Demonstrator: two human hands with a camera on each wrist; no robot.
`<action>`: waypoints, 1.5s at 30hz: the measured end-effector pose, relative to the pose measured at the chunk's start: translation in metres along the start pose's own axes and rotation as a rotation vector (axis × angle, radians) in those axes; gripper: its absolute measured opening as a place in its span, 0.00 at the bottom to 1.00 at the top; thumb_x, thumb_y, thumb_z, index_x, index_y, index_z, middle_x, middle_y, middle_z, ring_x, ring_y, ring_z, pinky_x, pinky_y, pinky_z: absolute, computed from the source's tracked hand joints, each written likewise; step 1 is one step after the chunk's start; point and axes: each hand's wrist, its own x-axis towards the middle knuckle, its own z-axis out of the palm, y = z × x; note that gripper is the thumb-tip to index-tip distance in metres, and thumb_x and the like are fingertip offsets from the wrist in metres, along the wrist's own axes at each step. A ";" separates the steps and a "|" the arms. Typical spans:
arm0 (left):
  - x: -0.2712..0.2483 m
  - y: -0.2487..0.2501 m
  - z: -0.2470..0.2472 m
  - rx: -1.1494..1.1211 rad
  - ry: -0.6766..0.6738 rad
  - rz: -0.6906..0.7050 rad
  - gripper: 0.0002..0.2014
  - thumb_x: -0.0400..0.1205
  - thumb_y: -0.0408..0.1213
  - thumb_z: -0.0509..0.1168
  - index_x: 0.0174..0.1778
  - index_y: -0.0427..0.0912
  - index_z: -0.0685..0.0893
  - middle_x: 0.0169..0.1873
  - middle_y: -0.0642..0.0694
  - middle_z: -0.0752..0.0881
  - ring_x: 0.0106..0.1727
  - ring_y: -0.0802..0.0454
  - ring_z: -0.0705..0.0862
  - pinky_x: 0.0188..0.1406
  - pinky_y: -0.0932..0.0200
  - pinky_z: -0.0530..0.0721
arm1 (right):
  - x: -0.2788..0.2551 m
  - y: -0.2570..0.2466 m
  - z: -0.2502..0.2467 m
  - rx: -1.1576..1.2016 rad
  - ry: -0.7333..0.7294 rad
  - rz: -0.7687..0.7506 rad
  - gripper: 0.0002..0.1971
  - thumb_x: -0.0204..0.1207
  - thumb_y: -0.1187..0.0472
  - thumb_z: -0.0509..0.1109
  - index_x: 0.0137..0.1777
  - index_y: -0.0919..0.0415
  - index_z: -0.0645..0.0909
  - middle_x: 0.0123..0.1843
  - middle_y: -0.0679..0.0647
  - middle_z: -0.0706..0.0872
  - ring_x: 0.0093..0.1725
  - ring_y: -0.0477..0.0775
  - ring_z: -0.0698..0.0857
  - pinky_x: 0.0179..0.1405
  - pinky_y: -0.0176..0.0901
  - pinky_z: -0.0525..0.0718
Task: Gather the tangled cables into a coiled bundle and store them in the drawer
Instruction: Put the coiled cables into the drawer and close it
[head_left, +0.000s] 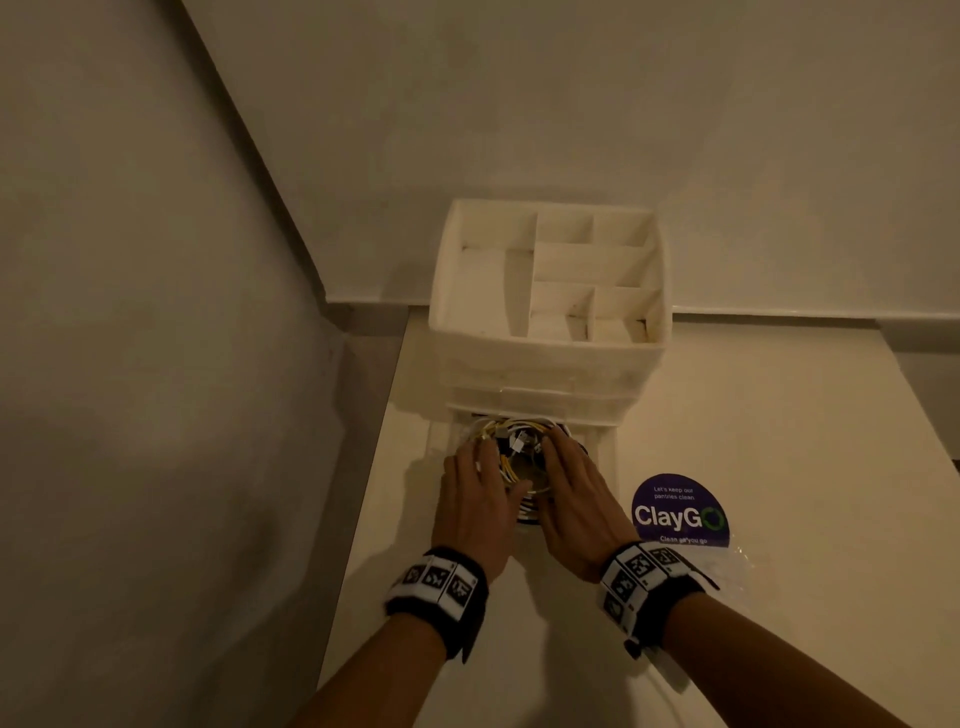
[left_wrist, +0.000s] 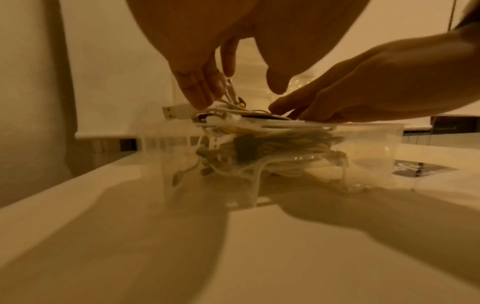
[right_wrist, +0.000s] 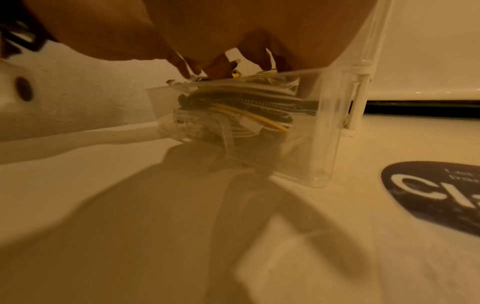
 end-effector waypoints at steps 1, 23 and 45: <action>0.005 0.003 0.000 -0.016 -0.011 -0.009 0.25 0.81 0.48 0.64 0.69 0.36 0.72 0.63 0.36 0.77 0.58 0.40 0.77 0.56 0.47 0.82 | 0.000 -0.001 -0.001 0.002 -0.003 0.005 0.35 0.80 0.56 0.55 0.84 0.65 0.48 0.87 0.59 0.47 0.86 0.57 0.47 0.85 0.52 0.54; 0.002 -0.005 0.024 0.071 -0.158 -0.045 0.32 0.81 0.35 0.66 0.79 0.29 0.64 0.79 0.31 0.66 0.78 0.35 0.69 0.66 0.44 0.81 | 0.017 0.000 -0.001 -0.096 -0.035 0.063 0.32 0.79 0.53 0.58 0.82 0.63 0.57 0.81 0.58 0.62 0.74 0.59 0.64 0.78 0.49 0.69; 0.012 -0.014 0.029 0.068 -0.331 0.054 0.36 0.84 0.39 0.48 0.81 0.34 0.34 0.83 0.35 0.38 0.84 0.39 0.40 0.83 0.43 0.51 | 0.026 0.003 0.003 -0.100 -0.060 0.124 0.36 0.73 0.52 0.53 0.83 0.59 0.57 0.81 0.54 0.63 0.75 0.59 0.66 0.74 0.54 0.72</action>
